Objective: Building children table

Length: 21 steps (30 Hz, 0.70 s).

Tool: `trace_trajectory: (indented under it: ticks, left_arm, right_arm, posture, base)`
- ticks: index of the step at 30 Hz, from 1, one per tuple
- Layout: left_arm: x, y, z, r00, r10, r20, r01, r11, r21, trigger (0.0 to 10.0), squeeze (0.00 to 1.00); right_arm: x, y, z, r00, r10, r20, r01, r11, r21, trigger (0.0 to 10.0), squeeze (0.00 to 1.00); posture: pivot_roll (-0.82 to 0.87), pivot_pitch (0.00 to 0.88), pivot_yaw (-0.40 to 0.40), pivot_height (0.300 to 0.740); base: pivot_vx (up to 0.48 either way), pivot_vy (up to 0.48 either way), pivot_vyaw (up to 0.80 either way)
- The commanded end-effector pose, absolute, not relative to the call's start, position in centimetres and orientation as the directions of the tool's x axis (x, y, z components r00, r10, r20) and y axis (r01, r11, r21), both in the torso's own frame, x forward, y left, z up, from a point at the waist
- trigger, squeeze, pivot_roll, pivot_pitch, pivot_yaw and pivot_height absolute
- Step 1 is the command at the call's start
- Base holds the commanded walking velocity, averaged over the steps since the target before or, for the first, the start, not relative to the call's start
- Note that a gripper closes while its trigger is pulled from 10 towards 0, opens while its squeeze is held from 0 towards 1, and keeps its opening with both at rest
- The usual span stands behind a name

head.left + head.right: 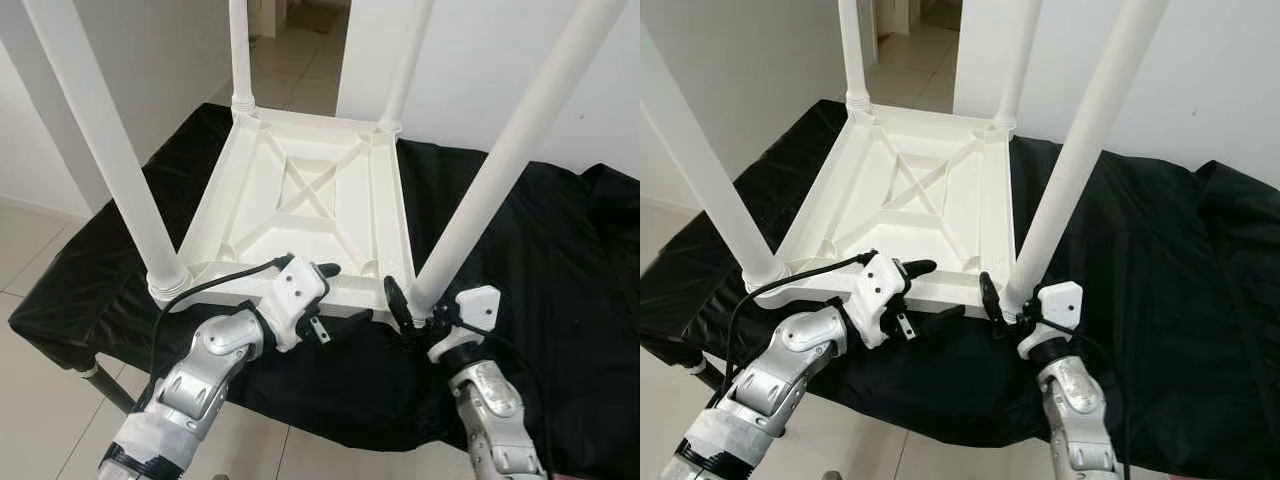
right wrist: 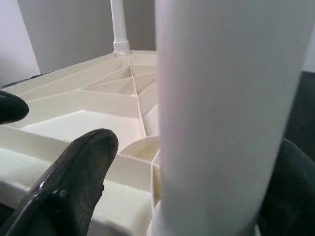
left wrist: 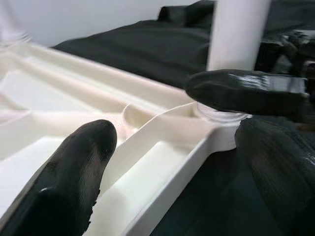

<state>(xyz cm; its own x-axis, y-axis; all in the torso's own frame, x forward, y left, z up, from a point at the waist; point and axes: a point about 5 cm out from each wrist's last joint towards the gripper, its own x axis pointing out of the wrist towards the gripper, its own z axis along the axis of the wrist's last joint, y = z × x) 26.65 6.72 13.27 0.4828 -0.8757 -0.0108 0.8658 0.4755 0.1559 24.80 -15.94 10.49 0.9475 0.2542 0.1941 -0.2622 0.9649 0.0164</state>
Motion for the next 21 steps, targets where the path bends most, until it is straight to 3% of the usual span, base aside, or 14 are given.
trace_trajectory:
  ticks: [1, 6, 15, 21]
  left_arm:
    - [27.8, 7.7, 13.1, 0.641, -0.768, 0.005, 0.761, 0.636, 0.129, 10.0, 0.00]
    - [28.6, 7.9, 13.1, 0.657, -0.753, 0.012, 0.746, 0.653, 0.127, 10.0, 0.00]
    - [28.5, 7.4, 13.5, 0.610, -0.793, 0.013, 0.783, 0.605, 0.146, 10.0, 0.00]
    - [26.5, 6.1, 14.0, 0.438, -0.899, -0.020, 0.893, 0.432, 0.129, 10.0, 0.00]
  right_arm:
    - [24.9, -15.9, 10.2, 0.947, 0.257, 0.194, -0.262, 0.965, -0.003, 10.0, 0.00]
    - [25.5, -15.8, 9.9, 0.944, 0.265, 0.194, -0.271, 0.962, 0.004, 10.0, 0.00]
    - [26.0, -16.1, 10.2, 0.933, 0.300, 0.201, -0.302, 0.953, -0.022, 10.0, 0.00]
    - [26.4, -16.4, 11.0, 0.889, 0.414, 0.194, -0.411, 0.910, -0.059, 10.0, 0.00]
  posture:
    - [-0.06, 0.000, -0.024, 0.740]
    - [-0.06, 0.000, -0.021, 0.740]
    - [-0.05, 0.000, -0.028, 0.740]
    - [-0.05, 0.000, -0.034, 0.740]
  base:
    - [0.000, 0.000, 0.00]
    - [0.000, 0.000, 0.00]
    - [0.000, 0.000, 0.00]
    - [0.000, 0.000, 0.00]
